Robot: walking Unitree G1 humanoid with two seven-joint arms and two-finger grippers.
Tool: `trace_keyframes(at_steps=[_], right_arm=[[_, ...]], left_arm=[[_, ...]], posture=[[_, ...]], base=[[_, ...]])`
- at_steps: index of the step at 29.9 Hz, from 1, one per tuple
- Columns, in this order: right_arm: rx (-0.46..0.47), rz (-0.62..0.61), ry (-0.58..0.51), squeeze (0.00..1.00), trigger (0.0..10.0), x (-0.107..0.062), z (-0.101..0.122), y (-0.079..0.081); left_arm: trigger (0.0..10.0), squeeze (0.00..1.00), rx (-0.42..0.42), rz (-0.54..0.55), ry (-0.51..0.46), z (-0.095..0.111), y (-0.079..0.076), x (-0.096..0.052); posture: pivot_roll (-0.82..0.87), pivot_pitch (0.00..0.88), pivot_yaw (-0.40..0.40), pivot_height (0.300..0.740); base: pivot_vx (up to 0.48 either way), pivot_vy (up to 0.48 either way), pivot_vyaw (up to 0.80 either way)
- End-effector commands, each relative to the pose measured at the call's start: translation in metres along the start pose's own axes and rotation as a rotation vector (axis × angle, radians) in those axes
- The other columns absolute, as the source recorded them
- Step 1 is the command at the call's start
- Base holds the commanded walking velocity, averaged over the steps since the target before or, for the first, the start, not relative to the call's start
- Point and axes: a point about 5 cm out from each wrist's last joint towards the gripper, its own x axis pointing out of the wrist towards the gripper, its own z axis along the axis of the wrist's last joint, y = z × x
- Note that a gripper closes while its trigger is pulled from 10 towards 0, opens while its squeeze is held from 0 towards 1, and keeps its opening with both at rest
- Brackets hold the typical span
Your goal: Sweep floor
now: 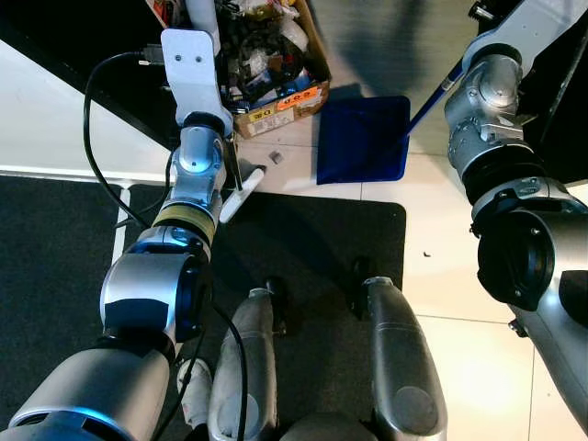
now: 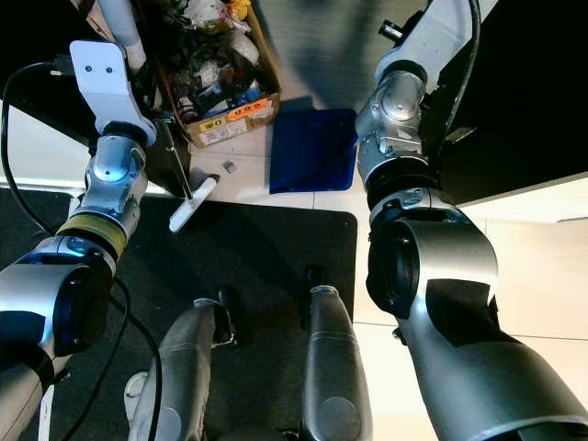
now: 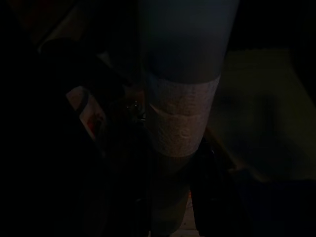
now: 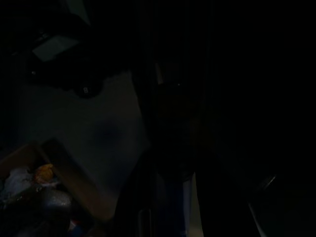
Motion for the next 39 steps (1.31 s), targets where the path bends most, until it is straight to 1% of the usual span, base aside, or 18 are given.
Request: trace_keyframes(at_steps=[1, 4, 5, 9, 16, 18, 20, 21, 23, 24, 26, 27, 29, 30, 32, 33, 36, 39], right_arm=[[0.001, 0.004, 0.046, 0.0, 10.0, -0.008, -0.018, -0.003], [-0.035, 0.013, 0.106, 0.0, 10.0, -0.016, -0.037, -0.007], [-0.035, 0.013, 0.106, 0.0, 10.0, -0.016, -0.037, -0.007], [-0.123, -0.008, 0.226, 0.0, 10.0, -0.036, -0.075, -0.024], [-0.176, 0.0, 0.212, 0.0, 10.0, -0.042, -0.081, -0.027], [-0.189, 0.004, 0.198, 0.0, 10.0, -0.042, -0.081, -0.026], [-0.195, 0.009, 0.192, 0.0, 10.0, -0.042, -0.08, -0.026], [-0.195, 0.009, 0.192, 0.0, 10.0, -0.042, -0.08, -0.026], [-0.198, 0.01, 0.191, 0.0, 10.0, -0.042, -0.08, -0.026], [-0.198, 0.01, 0.191, 0.0, 10.0, -0.042, -0.08, -0.026], [-0.205, 0.001, 0.198, 0.0, 10.0, -0.043, -0.083, -0.03], [-0.205, 0.001, 0.198, 0.0, 10.0, -0.043, -0.083, -0.03], [-0.212, -0.008, 0.205, 0.0, 10.0, -0.045, -0.086, -0.033], [-0.212, -0.008, 0.205, 0.0, 10.0, -0.045, -0.086, -0.033], [-0.219, -0.027, 0.209, 0.0, 10.0, -0.045, -0.087, -0.04], [-0.219, -0.027, 0.209, 0.0, 10.0, -0.045, -0.087, -0.04], [-0.218, -0.067, 0.208, 0.0, 10.0, -0.042, -0.086, -0.052], [-0.22, -0.076, 0.205, 0.0, 10.0, -0.041, -0.085, -0.056]], left_arm=[[10.0, 0.0, -0.008, 0.021, 0.114, -0.026, 0.007, -0.014], [10.0, 0.0, -0.005, 0.016, 0.119, -0.027, 0.006, -0.014], [10.0, 0.0, -0.005, 0.016, 0.119, -0.027, 0.006, -0.014], [10.0, 0.0, 0.009, 0.01, 0.131, -0.03, 0.005, -0.017], [10.0, 0.0, 0.014, 0.006, 0.142, -0.033, 0.004, -0.018], [10.0, 0.0, -0.006, -0.005, 0.16, -0.035, -0.002, -0.019], [10.0, 0.0, -0.059, -0.03, 0.176, -0.035, -0.014, -0.019], [10.0, 0.0, -0.059, -0.03, 0.176, -0.035, -0.014, -0.019], [10.0, 0.0, -0.172, -0.054, 0.191, -0.033, -0.031, -0.017], [10.0, 0.0, -0.172, -0.054, 0.191, -0.033, -0.031, -0.017], [10.0, 0.0, -0.336, -0.133, 0.169, -0.017, -0.066, -0.011], [10.0, 0.0, -0.336, -0.133, 0.169, -0.017, -0.066, -0.011], [10.0, 0.0, -0.445, -0.201, 0.135, 0.001, -0.093, -0.006], [10.0, 0.0, -0.445, -0.201, 0.135, 0.001, -0.093, -0.006], [10.0, 0.0, -0.538, -0.263, 0.099, 0.02, -0.116, -0.003], [10.0, 0.0, -0.538, -0.263, 0.099, 0.02, -0.116, -0.003], [10.0, 0.0, -0.611, -0.333, 0.047, 0.041, -0.136, 0.0], [10.0, 0.0, -0.633, -0.333, 0.026, 0.048, -0.135, 0.003]], posture=[[-0.09, 0.573, 0.012, 0.74], [-0.09, 0.573, 0.013, 0.74], [-0.09, 0.573, 0.013, 0.74], [-0.08, 0.581, 0.014, 0.74], [-0.09, 0.577, 0.019, 0.74], [-0.08, 0.577, 0.02, 0.74], [-0.08, 0.578, 0.021, 0.74], [-0.08, 0.578, 0.021, 0.74], [-0.08, 0.577, 0.02, 0.74], [-0.08, 0.577, 0.02, 0.74], [-0.07, 0.574, 0.021, 0.74], [-0.07, 0.574, 0.021, 0.74], [-0.07, 0.57, 0.024, 0.74], [-0.07, 0.57, 0.024, 0.74], [-0.06, 0.567, 0.029, 0.74], [-0.06, 0.567, 0.029, 0.74], [-0.06, 0.562, 0.035, 0.74], [-0.06, 0.562, 0.04, 0.74]], base=[[0.0, 0.0, 0.0], [0.0, 0.0, 0.0], [0.0, 0.0, 0.0], [0.0, 0.0, 0.0], [0.0, 0.0, 0.0], [0.0, 0.0, 0.0], [0.0, 0.0, 0.0], [0.0, 0.0, 0.0], [0.0, 0.0, 0.0], [0.0, 0.0, 0.0], [0.0, 0.0, 0.0], [0.0, 0.0, 0.0], [0.0, 0.0, 0.0], [0.0, 0.0, 0.0], [0.0, 0.0, 0.0], [0.0, 0.0, 0.0], [0.0, 0.0, 0.0], [0.0, 0.0, 0.0]])
